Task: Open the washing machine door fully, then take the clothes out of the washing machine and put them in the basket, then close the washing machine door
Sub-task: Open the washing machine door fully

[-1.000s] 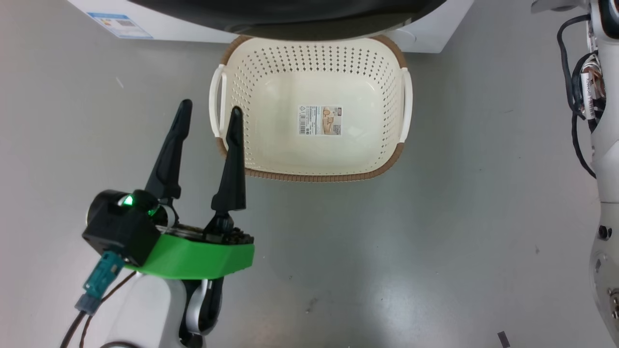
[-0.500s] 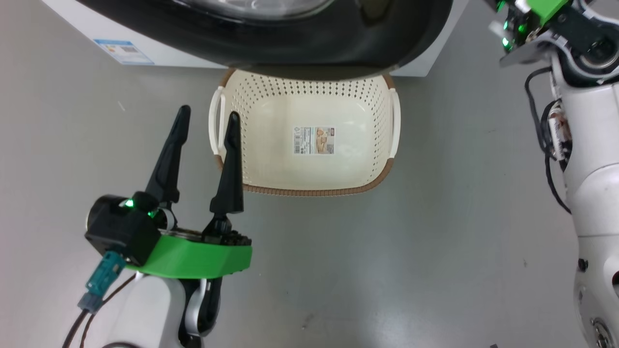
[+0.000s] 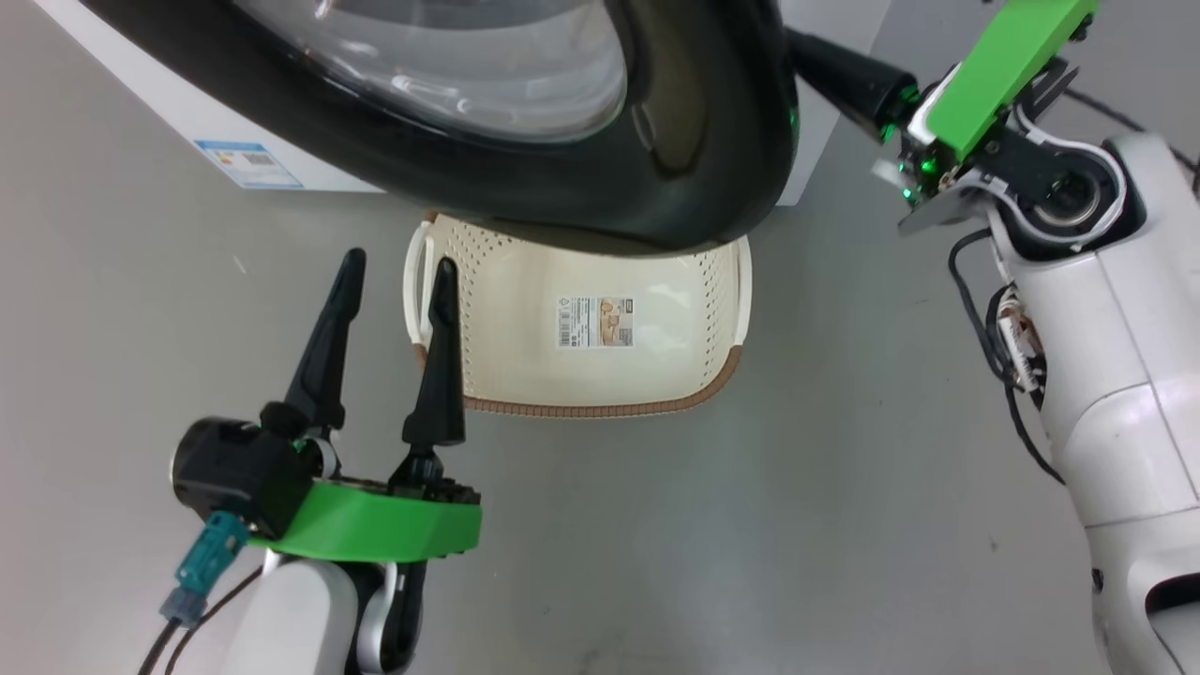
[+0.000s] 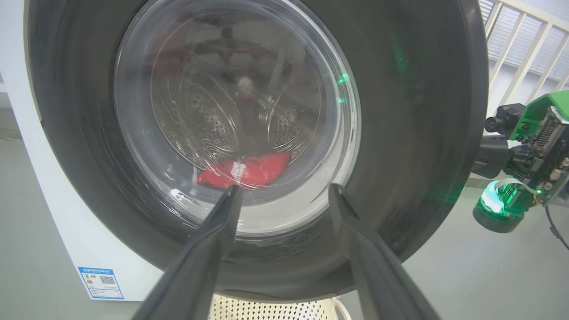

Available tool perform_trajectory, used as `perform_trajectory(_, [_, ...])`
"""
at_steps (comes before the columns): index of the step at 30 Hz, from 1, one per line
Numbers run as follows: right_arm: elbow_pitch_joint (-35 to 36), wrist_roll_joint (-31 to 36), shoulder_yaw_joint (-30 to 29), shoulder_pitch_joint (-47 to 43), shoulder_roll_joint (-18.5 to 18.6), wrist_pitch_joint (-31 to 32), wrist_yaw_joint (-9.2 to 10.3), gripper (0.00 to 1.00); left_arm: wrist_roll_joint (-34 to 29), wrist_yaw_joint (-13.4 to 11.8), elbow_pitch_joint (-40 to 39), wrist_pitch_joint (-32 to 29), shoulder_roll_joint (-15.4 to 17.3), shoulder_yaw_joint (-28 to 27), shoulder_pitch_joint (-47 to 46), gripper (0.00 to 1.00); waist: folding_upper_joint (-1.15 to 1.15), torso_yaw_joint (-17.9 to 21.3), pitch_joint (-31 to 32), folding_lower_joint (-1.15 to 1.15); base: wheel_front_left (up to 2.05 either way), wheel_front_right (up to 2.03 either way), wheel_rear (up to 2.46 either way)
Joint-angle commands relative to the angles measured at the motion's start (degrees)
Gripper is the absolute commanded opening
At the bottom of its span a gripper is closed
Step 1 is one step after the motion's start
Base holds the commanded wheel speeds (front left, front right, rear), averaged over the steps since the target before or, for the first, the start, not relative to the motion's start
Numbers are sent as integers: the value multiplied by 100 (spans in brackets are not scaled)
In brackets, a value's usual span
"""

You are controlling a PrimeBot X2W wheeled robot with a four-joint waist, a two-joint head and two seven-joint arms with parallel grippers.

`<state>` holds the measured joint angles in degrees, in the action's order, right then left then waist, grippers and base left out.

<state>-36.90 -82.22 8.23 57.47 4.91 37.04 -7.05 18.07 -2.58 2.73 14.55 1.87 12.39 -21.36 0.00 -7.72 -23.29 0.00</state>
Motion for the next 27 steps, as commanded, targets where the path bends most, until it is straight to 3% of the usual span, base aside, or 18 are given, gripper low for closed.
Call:
perform_trajectory(1, [203,-78,130,-82,-202,-6,-44,0,-80,-16,-105,45,100,-195,95,100,0,31,83,0,0,0,0])
perform_trajectory(12, [136,-238,433,-327,-202,-146,-44,0,-103,-2,-56,45,100,-183,272,100,0,55,347,0,0,0,0])
perform_trajectory(15, [164,177,529,-333,-119,-552,-44,0,-85,-2,-71,45,100,-165,315,100,0,54,308,0,0,0,0])
perform_trajectory(16, [211,357,581,-335,-76,-715,-44,13,-72,-4,-81,45,100,-158,319,100,0,55,284,0,0,0,0])
perform_trajectory(17, [270,527,634,-343,-42,-871,-44,35,-61,-8,-96,45,100,-156,318,100,0,59,257,0,0,0,0])
perform_trajectory(18, [348,708,689,-357,2,-1045,-44,49,-58,-12,-107,45,100,-153,316,100,0,60,234,0,0,0,0])
perform_trajectory(19, [435,880,727,-375,40,-1240,-44,89,-58,-14,-118,45,100,-154,310,100,0,64,202,0,0,0,0])
perform_trajectory(20, [531,1066,789,-393,90,-1416,-44,100,-58,-14,-127,45,100,-157,300,100,0,68,173,0,0,0,0])
perform_trajectory(27, [1151,2490,1247,-635,546,-2774,-44,100,-64,-6,-133,45,100,-190,223,100,0,88,63,0,0,0,0])
